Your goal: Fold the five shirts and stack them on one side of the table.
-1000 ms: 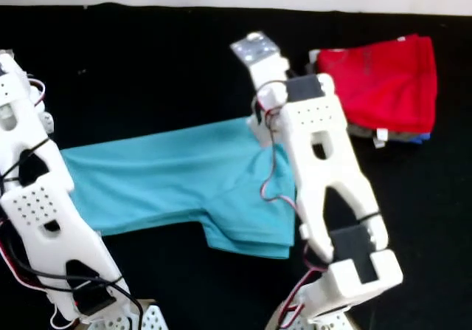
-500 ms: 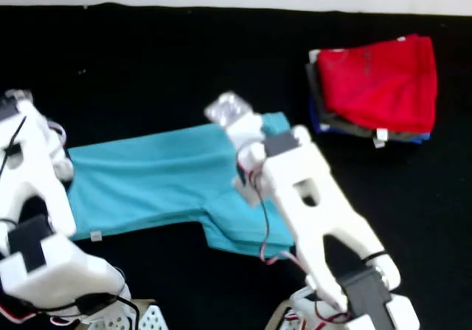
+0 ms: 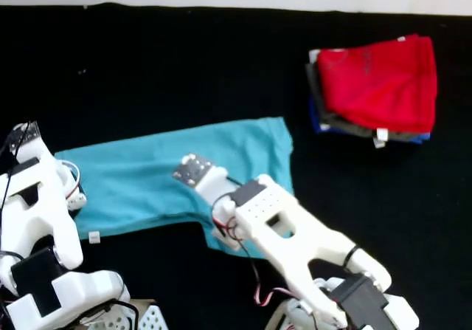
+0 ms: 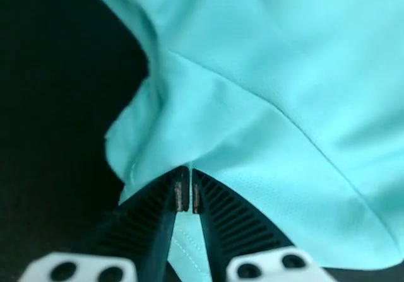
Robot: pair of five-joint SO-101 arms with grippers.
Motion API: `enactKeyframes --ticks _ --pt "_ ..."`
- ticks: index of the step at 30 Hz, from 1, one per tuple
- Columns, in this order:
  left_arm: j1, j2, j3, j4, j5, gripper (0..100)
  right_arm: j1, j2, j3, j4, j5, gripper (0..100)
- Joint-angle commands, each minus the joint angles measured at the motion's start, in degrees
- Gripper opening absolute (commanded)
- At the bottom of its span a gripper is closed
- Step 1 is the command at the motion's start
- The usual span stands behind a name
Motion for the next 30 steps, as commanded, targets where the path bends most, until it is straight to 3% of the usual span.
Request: enactKeyframes --ticks 1,4,9,14,21,25,30 --pt "-0.75 -0.04 1.89 -1.67 -0.44 1 -0.66 -2.86 -2.51 1.8 0.44 2.7" --pt "-0.66 -0.66 4.79 -5.98 -0.44 1 0.48 -5.14 -8.22 8.13 0.44 4.1" --pt "0.22 -0.66 4.97 -6.15 -0.44 1 -1.89 -7.96 -16.66 18.68 0.44 13.0" --pt "0.22 -0.66 4.97 -6.15 -0.44 1 -3.74 -4.53 -9.98 12.44 0.44 10.1" --pt "0.22 -0.66 4.97 -6.15 -0.44 1 11.82 7.69 -5.85 -1.27 3.52 10.1" --pt "0.22 -0.66 4.97 -6.15 -0.44 1 18.15 10.95 -11.3 0.4 7.65 10.1" --pt "0.22 -0.66 4.97 -6.15 -0.44 1 17.1 7.43 -18.15 8.66 7.74 10.1"
